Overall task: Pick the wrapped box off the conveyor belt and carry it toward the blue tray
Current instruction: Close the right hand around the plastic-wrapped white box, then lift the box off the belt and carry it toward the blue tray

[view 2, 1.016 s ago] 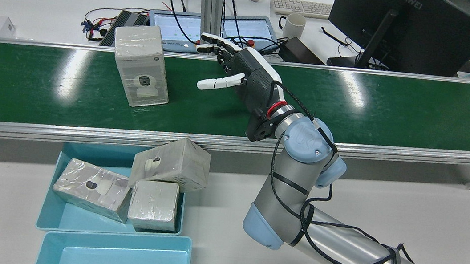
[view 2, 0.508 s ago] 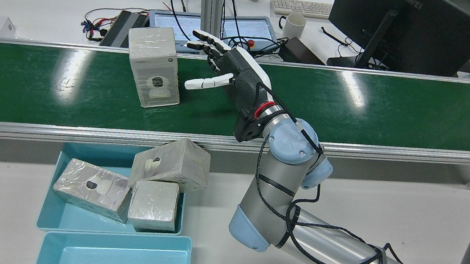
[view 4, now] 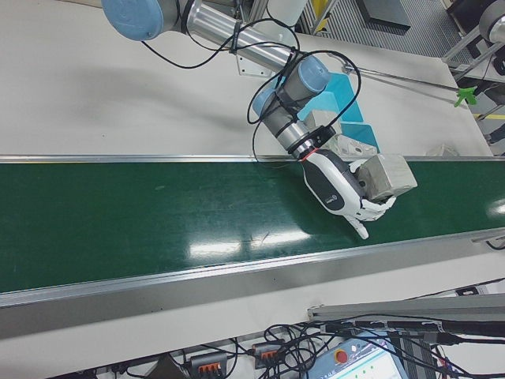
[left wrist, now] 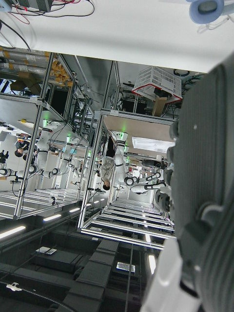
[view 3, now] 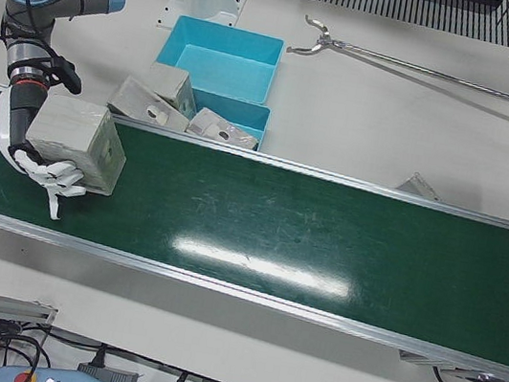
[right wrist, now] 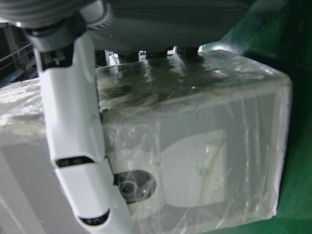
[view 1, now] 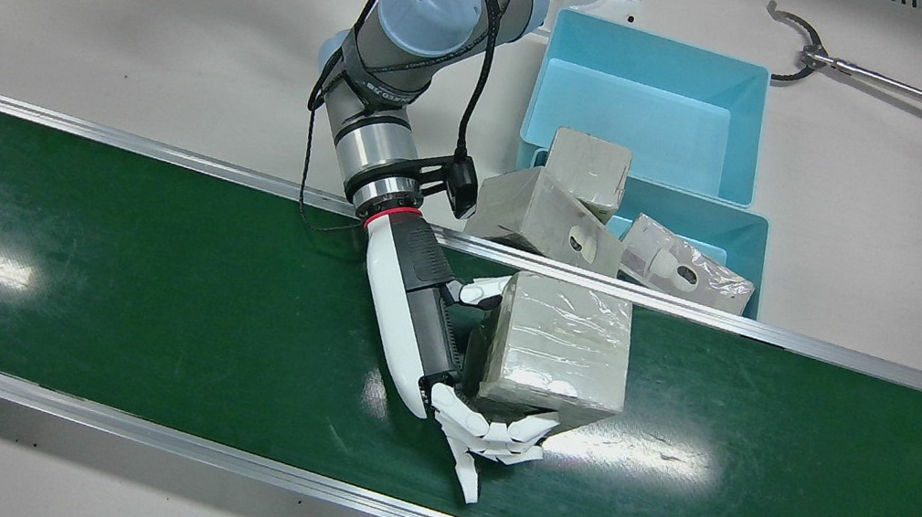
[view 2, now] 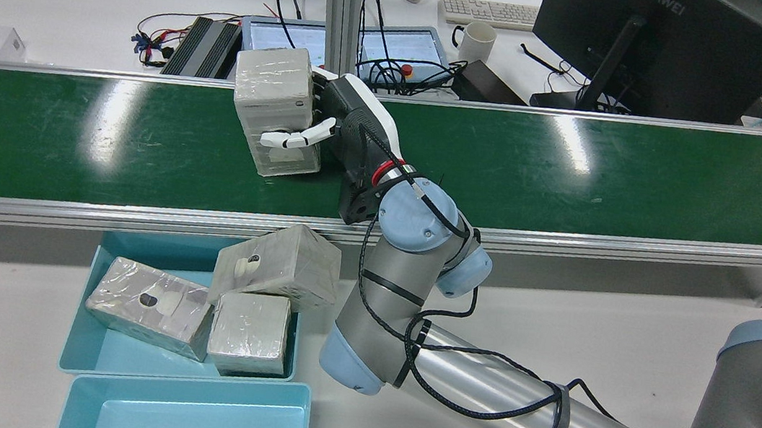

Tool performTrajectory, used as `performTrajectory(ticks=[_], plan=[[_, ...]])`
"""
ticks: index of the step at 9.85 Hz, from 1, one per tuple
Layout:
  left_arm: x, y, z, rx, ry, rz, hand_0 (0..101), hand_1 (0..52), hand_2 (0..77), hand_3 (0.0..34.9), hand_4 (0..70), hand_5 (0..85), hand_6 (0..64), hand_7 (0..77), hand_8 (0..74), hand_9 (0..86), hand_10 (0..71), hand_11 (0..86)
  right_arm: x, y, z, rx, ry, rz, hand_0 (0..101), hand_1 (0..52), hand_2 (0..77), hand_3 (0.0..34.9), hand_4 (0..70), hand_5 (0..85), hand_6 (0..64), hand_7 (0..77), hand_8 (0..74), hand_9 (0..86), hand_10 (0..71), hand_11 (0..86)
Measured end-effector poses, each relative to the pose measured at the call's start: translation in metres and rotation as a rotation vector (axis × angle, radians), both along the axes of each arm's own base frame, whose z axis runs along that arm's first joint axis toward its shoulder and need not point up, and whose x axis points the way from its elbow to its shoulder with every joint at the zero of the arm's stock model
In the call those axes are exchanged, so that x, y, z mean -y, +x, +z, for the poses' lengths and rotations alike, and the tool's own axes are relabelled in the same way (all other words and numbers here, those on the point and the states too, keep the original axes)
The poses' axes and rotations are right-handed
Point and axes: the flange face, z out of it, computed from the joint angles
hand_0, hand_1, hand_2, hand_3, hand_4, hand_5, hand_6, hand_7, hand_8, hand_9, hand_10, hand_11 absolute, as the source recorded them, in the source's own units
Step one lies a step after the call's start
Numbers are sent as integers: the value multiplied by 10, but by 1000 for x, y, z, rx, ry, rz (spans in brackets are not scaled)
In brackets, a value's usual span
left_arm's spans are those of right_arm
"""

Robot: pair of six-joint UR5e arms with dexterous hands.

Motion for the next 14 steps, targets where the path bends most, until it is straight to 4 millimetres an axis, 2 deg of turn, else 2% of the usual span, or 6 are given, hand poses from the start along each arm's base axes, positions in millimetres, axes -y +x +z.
performTrajectory(ticks=[3, 4, 7, 9, 11, 14], plan=[[0, 0, 0, 0, 0, 0, 0, 0, 5, 0, 0, 11, 5, 5, 5, 0, 5, 5, -17, 21, -15, 33, 16, 10, 543, 115, 273, 7, 365, 376, 273, 447, 376, 393, 185, 22], [0, 0, 0, 0, 0, 0, 0, 0, 5, 0, 0, 11, 5, 5, 5, 0, 5, 5, -31, 41, -27, 54, 24, 25, 509, 93, 278, 10, 311, 442, 295, 469, 415, 420, 371, 229], [0, 0, 0, 0, 0, 0, 0, 0, 5, 0, 0, 11, 5, 5, 5, 5, 0, 5, -90, 84, -67, 88, 80, 42, 462, 76, 284, 39, 267, 524, 349, 556, 529, 524, 567, 453], [0, 0, 0, 0, 0, 0, 0, 0, 11, 0, 0, 11, 0, 5, 5, 0, 0, 5, -136, 70, -72, 80, 104, 10, 454, 76, 284, 47, 262, 540, 360, 584, 529, 524, 567, 453], [0, 0, 0, 0, 0, 0, 0, 0, 11, 0, 0, 11, 5, 5, 5, 0, 5, 5, -174, 42, -68, 44, 105, 0, 443, 5, 349, 40, 256, 578, 376, 676, 573, 660, 562, 720], [0, 0, 0, 0, 0, 0, 0, 0, 5, 0, 0, 11, 5, 5, 5, 0, 0, 5, -193, 10, -66, -31, 113, 51, 454, 5, 349, 50, 256, 578, 398, 714, 616, 736, 464, 627]])
